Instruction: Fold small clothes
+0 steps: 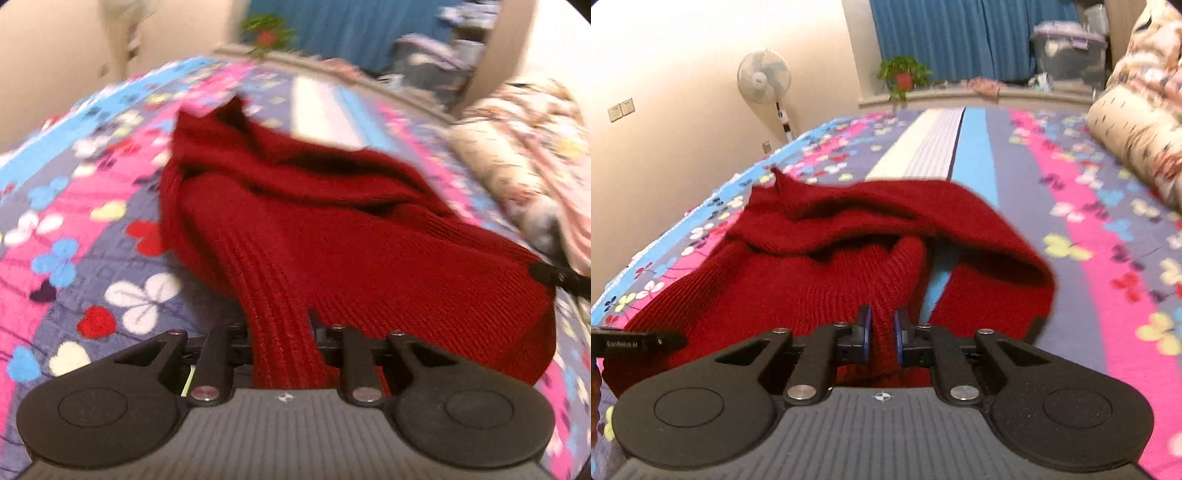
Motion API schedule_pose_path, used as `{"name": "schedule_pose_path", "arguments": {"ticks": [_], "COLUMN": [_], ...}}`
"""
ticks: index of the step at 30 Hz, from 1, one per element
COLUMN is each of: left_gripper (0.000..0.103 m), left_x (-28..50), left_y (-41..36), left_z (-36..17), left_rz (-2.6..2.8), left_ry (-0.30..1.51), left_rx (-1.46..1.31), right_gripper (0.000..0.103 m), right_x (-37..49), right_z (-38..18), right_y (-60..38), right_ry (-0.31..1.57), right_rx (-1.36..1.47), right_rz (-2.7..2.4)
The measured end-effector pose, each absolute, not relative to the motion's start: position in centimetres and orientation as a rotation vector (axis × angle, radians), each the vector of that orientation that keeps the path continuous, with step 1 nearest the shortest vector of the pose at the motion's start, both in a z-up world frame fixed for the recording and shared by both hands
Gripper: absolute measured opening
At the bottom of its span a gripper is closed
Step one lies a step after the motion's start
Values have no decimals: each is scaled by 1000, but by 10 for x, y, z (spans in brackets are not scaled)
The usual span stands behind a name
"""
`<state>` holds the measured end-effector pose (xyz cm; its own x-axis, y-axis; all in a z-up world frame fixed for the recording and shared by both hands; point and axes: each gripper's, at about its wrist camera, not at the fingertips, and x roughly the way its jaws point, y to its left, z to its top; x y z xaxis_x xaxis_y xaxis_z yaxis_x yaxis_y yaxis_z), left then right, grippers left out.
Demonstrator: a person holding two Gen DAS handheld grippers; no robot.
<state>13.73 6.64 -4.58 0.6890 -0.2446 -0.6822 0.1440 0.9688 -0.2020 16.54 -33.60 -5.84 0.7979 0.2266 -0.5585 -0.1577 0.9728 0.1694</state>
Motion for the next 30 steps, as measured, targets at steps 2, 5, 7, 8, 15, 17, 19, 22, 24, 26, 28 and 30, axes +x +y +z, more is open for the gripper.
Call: {"name": "schedule_pose_path", "arguments": {"ticks": [2,5,7,8,15,17,19,22,24,26,28,30], "left_gripper": [23,23,23,24,38,48,49,50,52,54,58,62], "left_x": [116,75,53,44,57,62,70,81,84,95,102,106], "left_y": [62,58,57,56,79,83,87,83,81,76,72,73], "left_z": [-30,-9,-7,-10,-46,-41,-41,-43,-45,-54,-64,-73], "left_rz": [-290,-405,-465,-481,-407,-360,-329,-308,-298,-288,-278,-269], "left_ry": [768,770,784,804,942,894,881,880,900,945,981,998], "left_rx": [-119,-92,-62,-39,-57,-36,-66,-75,-64,-46,-20,-4], "right_gripper": [12,11,12,12,22,40,49,53,54,54,54,54], "right_x": [135,92,64,52,27,36,49,81,99,122,139,150], "right_z": [-40,-22,-19,-21,-53,-43,-39,-56,-78,-105,-125,-137], "right_y": [-344,-358,-365,-368,-387,-405,-418,-419,-418,-415,-414,-413], "right_ry": [591,599,638,687,857,801,759,766,809,894,970,991], "right_rx": [94,68,48,26,-52,54,118,144,143,133,128,96], "right_rz": [189,156,146,161,182,160,122,128,100,72,53,51]}}
